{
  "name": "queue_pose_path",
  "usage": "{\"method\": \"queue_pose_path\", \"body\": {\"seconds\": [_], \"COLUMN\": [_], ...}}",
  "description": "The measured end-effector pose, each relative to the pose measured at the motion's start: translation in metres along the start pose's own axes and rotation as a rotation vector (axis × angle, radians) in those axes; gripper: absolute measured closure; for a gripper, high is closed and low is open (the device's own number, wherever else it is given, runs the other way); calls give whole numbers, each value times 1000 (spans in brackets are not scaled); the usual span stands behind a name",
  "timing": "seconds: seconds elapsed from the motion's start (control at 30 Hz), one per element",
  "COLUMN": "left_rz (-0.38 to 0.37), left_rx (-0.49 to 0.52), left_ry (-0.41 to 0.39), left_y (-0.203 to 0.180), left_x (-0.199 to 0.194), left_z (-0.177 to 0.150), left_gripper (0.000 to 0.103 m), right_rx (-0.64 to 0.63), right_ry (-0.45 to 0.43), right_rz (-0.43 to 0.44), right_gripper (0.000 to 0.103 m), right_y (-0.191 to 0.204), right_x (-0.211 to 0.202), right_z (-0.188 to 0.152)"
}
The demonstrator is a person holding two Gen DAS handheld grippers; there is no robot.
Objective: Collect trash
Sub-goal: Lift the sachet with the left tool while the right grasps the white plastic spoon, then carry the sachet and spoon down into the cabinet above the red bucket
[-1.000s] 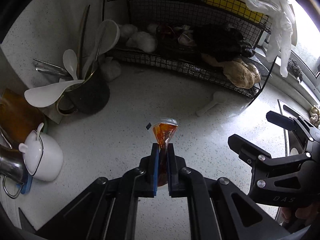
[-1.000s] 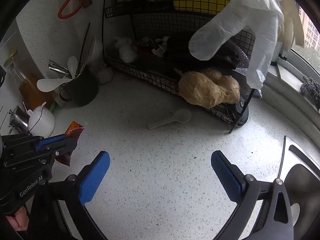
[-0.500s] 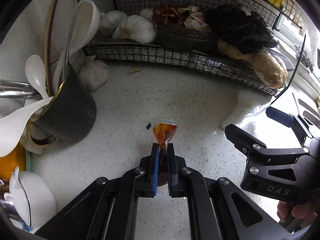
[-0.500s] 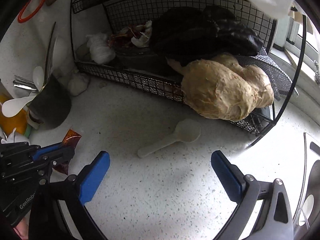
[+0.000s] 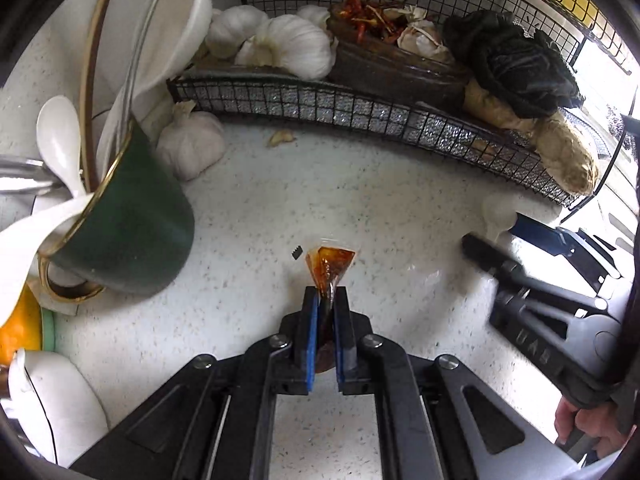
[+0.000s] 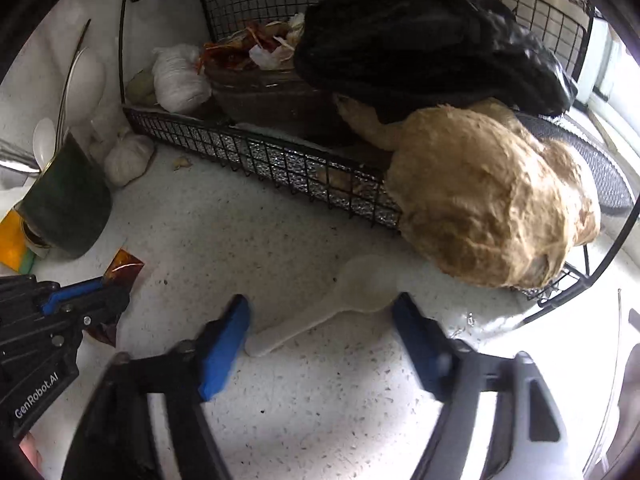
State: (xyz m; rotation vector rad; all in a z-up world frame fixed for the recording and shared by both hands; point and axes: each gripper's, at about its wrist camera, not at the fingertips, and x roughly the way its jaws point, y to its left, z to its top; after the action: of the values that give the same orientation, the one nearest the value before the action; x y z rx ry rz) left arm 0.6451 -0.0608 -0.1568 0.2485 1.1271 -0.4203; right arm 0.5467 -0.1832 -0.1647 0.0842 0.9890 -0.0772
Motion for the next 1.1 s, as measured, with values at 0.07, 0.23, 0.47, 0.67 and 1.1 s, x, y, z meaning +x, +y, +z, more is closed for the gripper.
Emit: {"method": "queue_pose_path", "body": {"seconds": [0.07, 0.23, 0.47, 0.67, 1.1], "left_rz": [1, 4, -3, 10, 123], "left_rx": [-4, -33, -81, -148, -290], "left_ry": [-2, -5, -20, -63, -112], "left_y": [0, -4, -28, -40, -82], "left_x": [-3, -21, -69, -118, -188], "left_z": [-6, -32, -77, -115, -197], "left_gripper": [97, 97, 97, 97, 97], "right_rx": [-22, -73, -116, -168, -307], "right_ry": [7, 35, 42, 26, -31], "right_rz": [11, 88, 174, 248, 378], "right_gripper": [72, 76, 76, 76, 76], "right_y": [7, 13, 11, 13, -15], "right_x": [1, -4, -43, -87, -186], "right_z": [2, -6, -31, -50, -122]}}
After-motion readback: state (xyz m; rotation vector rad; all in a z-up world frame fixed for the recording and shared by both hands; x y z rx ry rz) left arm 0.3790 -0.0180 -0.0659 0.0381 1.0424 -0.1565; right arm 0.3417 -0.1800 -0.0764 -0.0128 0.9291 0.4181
